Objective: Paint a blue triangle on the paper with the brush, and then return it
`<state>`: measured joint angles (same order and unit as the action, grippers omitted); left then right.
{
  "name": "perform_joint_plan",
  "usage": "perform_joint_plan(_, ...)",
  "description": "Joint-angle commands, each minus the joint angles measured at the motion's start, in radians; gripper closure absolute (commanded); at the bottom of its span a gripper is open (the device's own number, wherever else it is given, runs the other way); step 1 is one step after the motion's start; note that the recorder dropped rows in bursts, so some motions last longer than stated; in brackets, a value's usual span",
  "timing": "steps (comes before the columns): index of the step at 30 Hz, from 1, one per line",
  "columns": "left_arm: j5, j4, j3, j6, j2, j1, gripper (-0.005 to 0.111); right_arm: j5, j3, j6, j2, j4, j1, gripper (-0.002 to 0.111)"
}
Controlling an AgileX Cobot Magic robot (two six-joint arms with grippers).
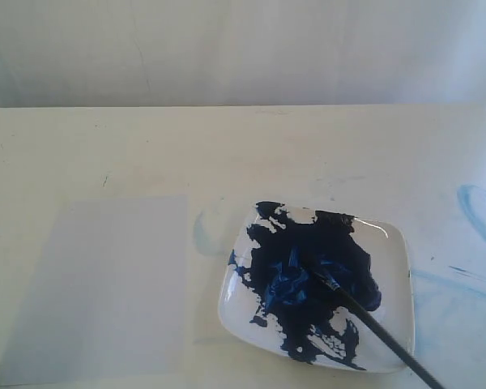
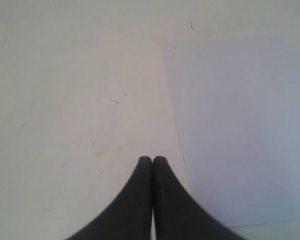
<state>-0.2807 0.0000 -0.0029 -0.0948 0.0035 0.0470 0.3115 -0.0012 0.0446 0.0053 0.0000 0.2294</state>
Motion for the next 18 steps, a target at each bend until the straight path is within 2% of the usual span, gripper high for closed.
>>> perform_joint_plan(1,0.000,0.000,0.003,-0.003,-0.004,0.007,0.107,-0.222,0.001,0.004,-0.005,0.000,0.003,0.108)
perform_joint_plan(9,0.000,0.000,0.003,-0.003,-0.004,0.007,0.107,-0.799,0.001,0.032,-0.005,0.006,0.003,0.108)
perform_joint_plan(11,0.000,0.000,0.003,-0.003,-0.004,0.007,0.107,-0.894,0.001,0.158,-0.005,0.008,0.003,0.108)
perform_joint_plan(13,0.000,0.000,0.003,-0.003,-0.004,0.007,0.107,-0.856,0.001,0.409,-0.005,-0.008,0.003,0.108)
perform_joint_plan(15,0.000,0.000,0.003,-0.003,-0.004,0.007,0.107,-0.651,-0.011,0.651,-0.005,-0.079,0.003,0.108)
perform_joint_plan(18,0.000,0.000,0.003,-0.003,-0.004,0.007,0.107,-0.338,-0.088,0.736,-0.005,-0.156,0.003,0.108)
